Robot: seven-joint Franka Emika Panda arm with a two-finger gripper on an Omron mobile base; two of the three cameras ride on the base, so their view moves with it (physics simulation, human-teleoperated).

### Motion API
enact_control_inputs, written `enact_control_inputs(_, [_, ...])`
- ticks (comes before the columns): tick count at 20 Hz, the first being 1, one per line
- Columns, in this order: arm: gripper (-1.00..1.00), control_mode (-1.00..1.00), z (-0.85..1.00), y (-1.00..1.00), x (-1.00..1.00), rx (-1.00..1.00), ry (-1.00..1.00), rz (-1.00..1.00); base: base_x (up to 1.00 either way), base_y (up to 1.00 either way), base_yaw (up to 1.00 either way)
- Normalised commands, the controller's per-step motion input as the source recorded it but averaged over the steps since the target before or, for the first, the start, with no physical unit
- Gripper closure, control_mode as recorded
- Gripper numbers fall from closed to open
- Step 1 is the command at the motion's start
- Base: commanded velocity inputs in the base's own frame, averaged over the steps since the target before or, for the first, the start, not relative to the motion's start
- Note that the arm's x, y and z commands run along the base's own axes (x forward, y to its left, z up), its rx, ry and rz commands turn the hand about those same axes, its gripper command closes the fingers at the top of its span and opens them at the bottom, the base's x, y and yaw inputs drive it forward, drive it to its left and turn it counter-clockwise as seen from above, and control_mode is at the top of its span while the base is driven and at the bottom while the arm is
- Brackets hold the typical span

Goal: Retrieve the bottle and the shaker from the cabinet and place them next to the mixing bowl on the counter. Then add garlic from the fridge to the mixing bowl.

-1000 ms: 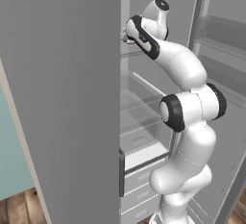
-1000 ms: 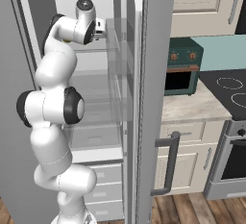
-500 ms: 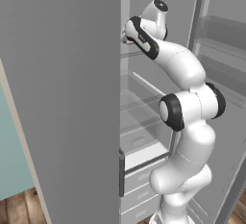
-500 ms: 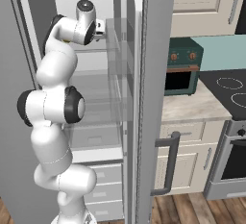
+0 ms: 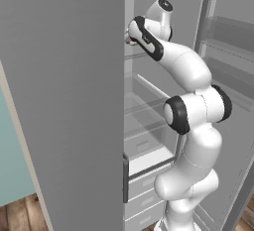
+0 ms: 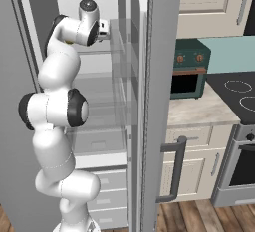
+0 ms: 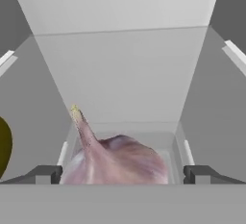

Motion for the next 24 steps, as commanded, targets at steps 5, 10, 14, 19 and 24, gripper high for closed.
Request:
enact_control_inputs(5, [-1.0,-1.0,-0.08,0.14,0.06,0.0,0.03,0.0,0.0,0.0,0.0])
enact_control_inputs(10, [-1.0,-1.0,0.0,0.01,0.0,0.0,0.01,0.0,0.0,0.0,0.0])
enact_control_inputs(14, [-1.0,-1.0,0.0,0.0,0.0,0.0,0.0,0.0,0.0,0.0,0.0])
enact_control_inputs(19, [-1.0,-1.0,-0.08,0.0,0.0,0.0,0.0,0.0,0.0,0.0,0.0])
enact_control_inputs(24, [-1.0,-1.0,-0.31,0.0,0.0,0.0,0.0,0.0,0.0,0.0,0.0])
